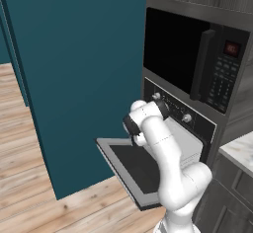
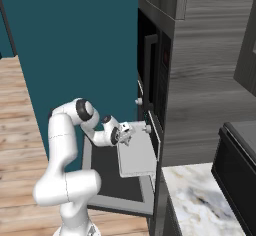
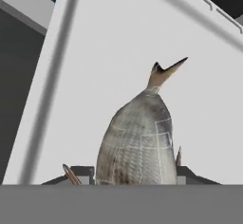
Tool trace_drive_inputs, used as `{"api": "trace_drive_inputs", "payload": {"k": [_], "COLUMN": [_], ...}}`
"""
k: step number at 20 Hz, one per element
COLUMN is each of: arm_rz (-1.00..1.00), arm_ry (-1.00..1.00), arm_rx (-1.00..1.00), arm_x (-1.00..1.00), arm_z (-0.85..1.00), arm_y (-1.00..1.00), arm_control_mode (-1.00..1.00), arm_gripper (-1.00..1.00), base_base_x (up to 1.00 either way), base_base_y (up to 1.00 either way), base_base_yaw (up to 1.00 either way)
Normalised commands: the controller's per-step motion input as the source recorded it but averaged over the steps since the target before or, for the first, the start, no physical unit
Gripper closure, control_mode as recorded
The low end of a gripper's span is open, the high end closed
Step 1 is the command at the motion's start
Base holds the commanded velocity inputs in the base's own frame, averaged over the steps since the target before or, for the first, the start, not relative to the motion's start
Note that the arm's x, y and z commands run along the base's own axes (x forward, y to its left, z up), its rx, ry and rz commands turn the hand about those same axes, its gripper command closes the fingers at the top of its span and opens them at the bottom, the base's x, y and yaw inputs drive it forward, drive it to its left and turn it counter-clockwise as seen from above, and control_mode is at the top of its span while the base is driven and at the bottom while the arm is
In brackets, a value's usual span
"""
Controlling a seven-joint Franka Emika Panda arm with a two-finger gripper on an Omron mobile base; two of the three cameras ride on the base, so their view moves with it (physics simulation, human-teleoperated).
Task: Place the fish on the top rack of the oven, and slide the tray back inside. Close the oven door.
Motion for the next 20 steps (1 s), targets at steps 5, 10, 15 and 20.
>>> {"api": "trace_drive_inputs", "payload": {"k": [5,10,15,20], "arm_rz": [0.03,0.06,0.03,0.0], "arm_ry": [0.0,-0.01,-0.02,-0.05], "arm_rx": [0.02,0.01,0.0,-0.01], "arm_x": [0.0,-0.35,-0.62,-0.51], "arm_z": [-0.34,0.03,0.32,0.58], "arm_y": [-0.66,-0.25,0.0,0.09], "arm_control_mode": [-1.0,-1.0,-1.0,-1.0], "arm_gripper": [-1.0,-1.0,-1.0,-1.0], "base_base_x": [0.0,0.0,0.0,0.0], "base_base_y": [0.0,0.0,0.0,0.0], "base_base_yaw": [0.0,0.0,0.0,0.0]}}
